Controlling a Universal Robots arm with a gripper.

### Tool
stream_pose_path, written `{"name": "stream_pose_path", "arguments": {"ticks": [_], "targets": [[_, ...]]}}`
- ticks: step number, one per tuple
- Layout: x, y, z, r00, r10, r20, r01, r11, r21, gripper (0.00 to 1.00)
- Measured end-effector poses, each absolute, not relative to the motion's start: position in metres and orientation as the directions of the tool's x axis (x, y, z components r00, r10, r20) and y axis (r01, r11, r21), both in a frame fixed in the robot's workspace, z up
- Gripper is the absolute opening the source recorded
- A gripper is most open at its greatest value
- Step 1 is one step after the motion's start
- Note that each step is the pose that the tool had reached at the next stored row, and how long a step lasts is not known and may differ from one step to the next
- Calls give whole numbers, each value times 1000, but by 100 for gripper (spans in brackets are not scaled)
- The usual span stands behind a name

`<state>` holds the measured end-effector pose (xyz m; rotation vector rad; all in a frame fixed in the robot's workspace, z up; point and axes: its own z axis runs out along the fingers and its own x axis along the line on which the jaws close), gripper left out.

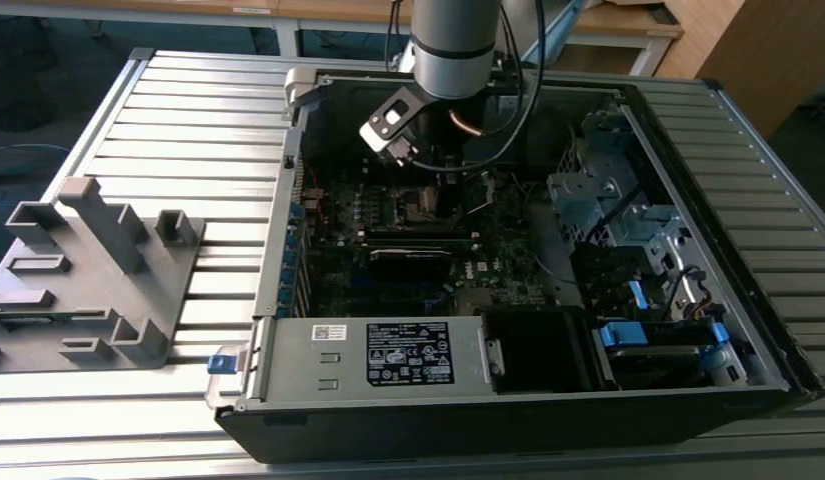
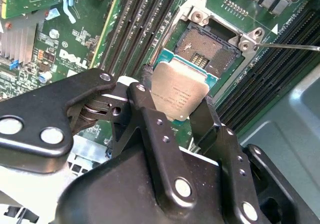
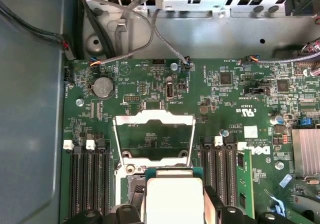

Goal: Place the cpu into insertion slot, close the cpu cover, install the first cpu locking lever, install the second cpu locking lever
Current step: 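Place the cpu into insertion slot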

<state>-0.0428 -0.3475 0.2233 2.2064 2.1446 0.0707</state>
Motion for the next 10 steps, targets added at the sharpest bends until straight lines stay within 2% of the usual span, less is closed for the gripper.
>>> {"name": "stream_pose_path", "arguments": {"ticks": [10], "targets": [[-49,-344,222,29,1000,-5,997,-28,78,54]]}}
